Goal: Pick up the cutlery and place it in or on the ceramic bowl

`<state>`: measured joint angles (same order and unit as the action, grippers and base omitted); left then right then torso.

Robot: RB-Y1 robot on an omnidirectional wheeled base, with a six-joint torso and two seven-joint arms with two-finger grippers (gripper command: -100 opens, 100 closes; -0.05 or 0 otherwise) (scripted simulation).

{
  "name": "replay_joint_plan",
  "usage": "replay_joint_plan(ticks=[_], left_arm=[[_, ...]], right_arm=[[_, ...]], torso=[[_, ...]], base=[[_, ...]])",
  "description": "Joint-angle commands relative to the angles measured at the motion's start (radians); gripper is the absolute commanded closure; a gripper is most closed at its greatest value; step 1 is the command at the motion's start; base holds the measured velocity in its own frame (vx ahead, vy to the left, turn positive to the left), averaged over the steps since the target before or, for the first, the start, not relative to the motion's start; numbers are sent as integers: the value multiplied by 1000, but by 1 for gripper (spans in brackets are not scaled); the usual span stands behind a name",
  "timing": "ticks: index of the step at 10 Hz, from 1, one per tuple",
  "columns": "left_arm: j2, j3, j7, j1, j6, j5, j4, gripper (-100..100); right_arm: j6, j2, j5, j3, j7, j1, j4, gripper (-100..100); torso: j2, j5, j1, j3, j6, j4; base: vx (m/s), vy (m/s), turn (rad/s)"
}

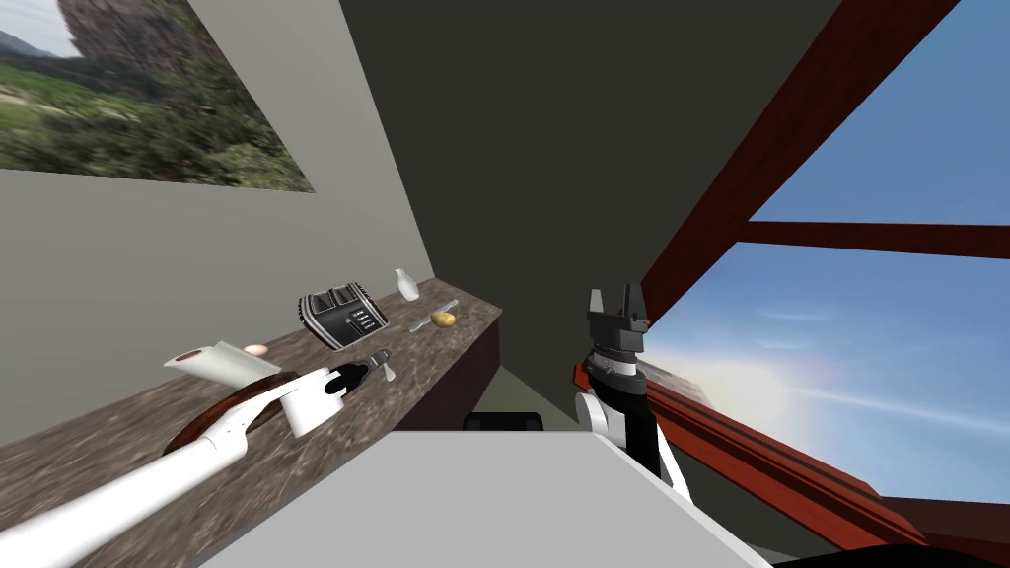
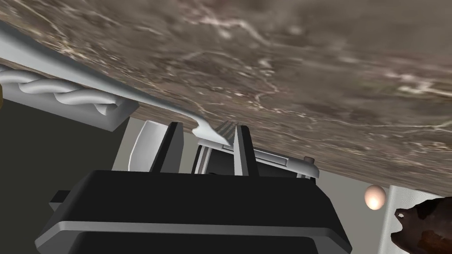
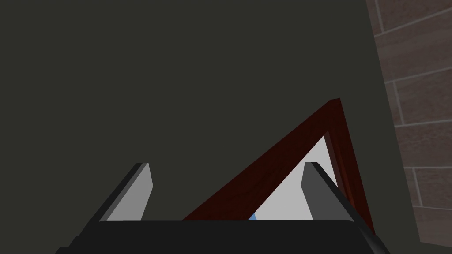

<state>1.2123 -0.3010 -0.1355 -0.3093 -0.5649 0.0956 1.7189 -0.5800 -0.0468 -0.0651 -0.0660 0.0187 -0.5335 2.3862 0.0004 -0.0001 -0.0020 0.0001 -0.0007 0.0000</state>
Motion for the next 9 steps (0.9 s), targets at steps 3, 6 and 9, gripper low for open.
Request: replay_joint_plan(ticks=[3,6,9], left_arm=[[0,0,-1,1,0,0,1,100],[37,3,-15,-13,-22,10,52,100],[52,12,2,6,-2,41,42,100]], right_arm=[[0,0,0,0,0,0,0,0],[0,0,0,0,0,0,0,0],[0,0,0,0,0,0,0,0]], torso=[[0,0,0,0,0,0],[2,0,0,1,-1,0],[2,0,0,1,-1,0]], base=[[0,0,0],[-17,-15,50],[-46,-6,-3]])
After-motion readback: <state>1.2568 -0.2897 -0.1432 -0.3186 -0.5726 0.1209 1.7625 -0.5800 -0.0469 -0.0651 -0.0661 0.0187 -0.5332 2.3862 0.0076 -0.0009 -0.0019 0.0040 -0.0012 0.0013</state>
